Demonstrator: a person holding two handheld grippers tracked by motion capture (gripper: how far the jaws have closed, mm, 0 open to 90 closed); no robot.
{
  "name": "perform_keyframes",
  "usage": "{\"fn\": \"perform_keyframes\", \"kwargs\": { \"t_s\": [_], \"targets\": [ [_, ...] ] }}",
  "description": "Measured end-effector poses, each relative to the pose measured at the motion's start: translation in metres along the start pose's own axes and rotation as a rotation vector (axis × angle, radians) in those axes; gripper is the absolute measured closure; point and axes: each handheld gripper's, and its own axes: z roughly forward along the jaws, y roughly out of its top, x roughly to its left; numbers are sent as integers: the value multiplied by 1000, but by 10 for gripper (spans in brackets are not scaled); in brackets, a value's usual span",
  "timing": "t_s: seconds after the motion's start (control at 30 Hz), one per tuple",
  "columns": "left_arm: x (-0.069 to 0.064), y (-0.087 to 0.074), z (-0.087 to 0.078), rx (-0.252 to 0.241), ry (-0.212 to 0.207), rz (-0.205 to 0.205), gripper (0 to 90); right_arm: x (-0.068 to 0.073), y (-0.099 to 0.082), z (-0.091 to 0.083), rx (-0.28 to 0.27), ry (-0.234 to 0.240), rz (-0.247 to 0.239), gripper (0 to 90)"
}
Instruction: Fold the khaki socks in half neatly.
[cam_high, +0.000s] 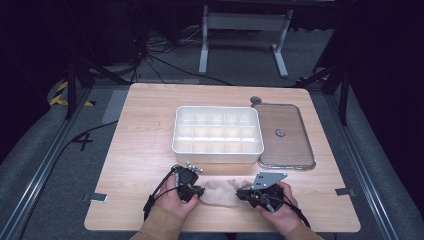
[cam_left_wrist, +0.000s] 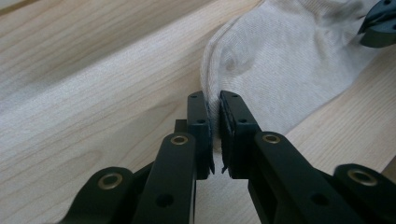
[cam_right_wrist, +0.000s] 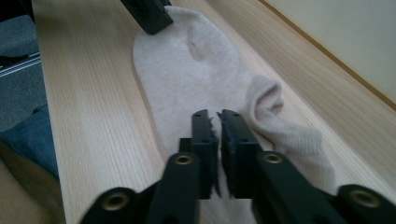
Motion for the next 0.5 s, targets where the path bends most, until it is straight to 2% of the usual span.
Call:
{"fn": "perform_keyframes", "kwargs": {
  "t_s": [0.13,0.23,0.5],
  "targets": [
    [-1,1,-3,-4,-4,1,837,1,12,9,-7,9,4,889],
    [-3,1,-6,14,-6,9,840,0,17,21,0,8,1,882],
    [-5,2,-12,17,-15,16,845,-2,11,31,37,2,7,873]
  ]
}}
